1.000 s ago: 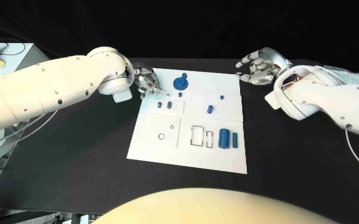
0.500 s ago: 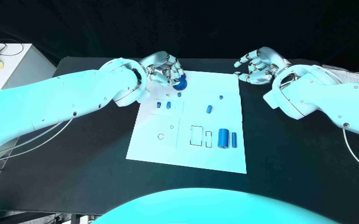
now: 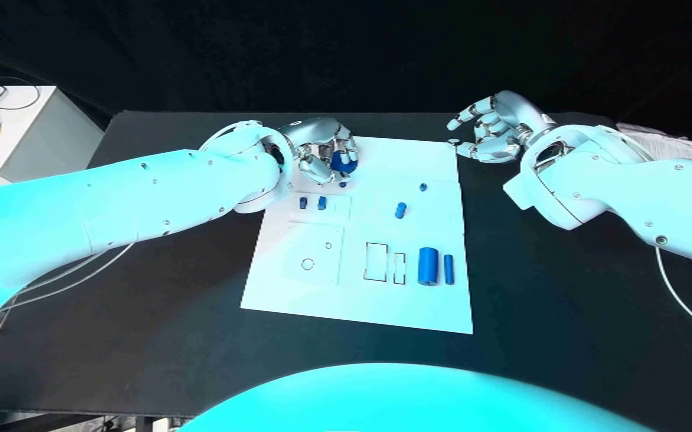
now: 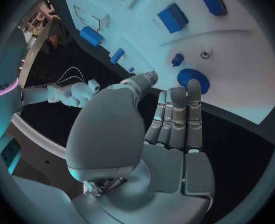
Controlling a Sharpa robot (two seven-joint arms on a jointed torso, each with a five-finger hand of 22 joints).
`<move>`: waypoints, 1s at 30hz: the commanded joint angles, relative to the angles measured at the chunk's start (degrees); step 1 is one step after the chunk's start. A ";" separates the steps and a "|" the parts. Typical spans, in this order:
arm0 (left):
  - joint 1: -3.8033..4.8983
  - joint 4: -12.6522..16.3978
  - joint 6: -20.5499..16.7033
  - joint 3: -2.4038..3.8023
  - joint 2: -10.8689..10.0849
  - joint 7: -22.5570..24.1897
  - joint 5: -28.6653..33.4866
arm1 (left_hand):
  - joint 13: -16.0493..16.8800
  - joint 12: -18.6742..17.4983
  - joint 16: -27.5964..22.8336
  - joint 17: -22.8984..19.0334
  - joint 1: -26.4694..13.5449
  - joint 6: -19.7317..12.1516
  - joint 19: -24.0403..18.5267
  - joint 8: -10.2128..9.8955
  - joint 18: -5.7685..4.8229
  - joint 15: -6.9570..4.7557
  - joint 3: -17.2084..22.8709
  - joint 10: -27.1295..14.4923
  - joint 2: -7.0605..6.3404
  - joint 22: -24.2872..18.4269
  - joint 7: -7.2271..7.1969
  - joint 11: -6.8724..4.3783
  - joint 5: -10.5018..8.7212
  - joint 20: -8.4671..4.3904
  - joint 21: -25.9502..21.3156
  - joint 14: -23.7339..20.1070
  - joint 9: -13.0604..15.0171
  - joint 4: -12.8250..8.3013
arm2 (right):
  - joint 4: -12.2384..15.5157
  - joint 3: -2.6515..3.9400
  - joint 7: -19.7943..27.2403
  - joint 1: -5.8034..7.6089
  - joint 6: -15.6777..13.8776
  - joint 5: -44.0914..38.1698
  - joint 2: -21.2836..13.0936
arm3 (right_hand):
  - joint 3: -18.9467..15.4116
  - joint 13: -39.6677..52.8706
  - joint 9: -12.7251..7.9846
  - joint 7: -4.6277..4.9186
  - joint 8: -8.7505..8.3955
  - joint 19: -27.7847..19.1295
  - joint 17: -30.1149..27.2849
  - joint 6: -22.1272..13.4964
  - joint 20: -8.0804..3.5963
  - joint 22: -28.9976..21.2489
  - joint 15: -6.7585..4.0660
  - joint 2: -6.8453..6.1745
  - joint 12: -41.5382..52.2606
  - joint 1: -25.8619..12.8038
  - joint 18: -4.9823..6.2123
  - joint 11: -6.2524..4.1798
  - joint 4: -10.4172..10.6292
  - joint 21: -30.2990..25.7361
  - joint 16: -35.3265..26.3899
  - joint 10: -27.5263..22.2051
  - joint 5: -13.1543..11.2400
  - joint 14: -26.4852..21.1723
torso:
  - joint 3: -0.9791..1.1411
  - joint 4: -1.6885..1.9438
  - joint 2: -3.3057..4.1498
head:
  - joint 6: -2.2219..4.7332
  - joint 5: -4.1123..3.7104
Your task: Assemble the parts on the task board
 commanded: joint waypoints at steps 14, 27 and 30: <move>-0.05 -0.24 7.60 0.01 0.88 -5.71 -6.91 | -0.95 0.80 3.93 3.77 1.08 2.02 2.05 -0.63 0.84 -0.19 -0.60 0.91 0.62 -0.45 -0.19 -0.34 0.15 -0.18 -0.26 2.99 -1.00 0.41 | 0.01 0.00 0.69 -0.07 0.09 -0.20 0.16 | 0.37 -0.05 0.00 0.10 0.28 -0.25 5.50 -0.34 -0.01 6.38 -0.30 -0.30 -0.13 -0.30 1.16 -0.06 -0.01 -0.22 -0.32 -0.41 0.31 3.10 | 0.03 0.02 -0.04 | -0.06 -0.21; -0.05 -1.93 7.74 0.05 2.21 -5.47 -6.99 | -1.89 1.86 7.85 7.65 3.73 5.39 3.31 -1.01 0.88 -1.18 2.45 4.07 1.98 0.56 -0.32 -1.40 0.18 -1.16 1.79 6.11 -2.21 -0.49 | 0.02 0.00 0.68 -0.08 0.12 -0.20 0.27 | 0.55 -0.02 0.00 0.12 0.36 -0.18 5.58 -0.36 -0.01 6.45 -0.30 -0.26 -0.06 -0.36 1.13 -0.04 -0.07 -0.11 -0.27 -0.37 0.39 3.13 | 0.08 -0.04 -0.04 | -0.06 -0.21; -0.05 -2.12 7.86 0.05 2.47 -5.21 -6.89 | -2.10 1.74 8.17 7.95 3.77 5.83 3.30 -1.06 0.86 -1.25 2.88 4.27 2.07 0.77 -0.32 -1.45 0.16 -1.26 2.14 6.37 -2.34 -0.58 | 0.02 0.00 0.67 -0.08 0.14 -0.20 0.29 | 0.55 -0.02 0.00 0.12 0.36 -0.18 5.58 -0.36 -0.01 6.45 -0.30 -0.26 -0.06 -0.36 1.13 -0.04 -0.07 -0.11 -0.27 -0.37 0.39 3.13 | 0.08 -0.03 -0.02 | -0.06 -0.25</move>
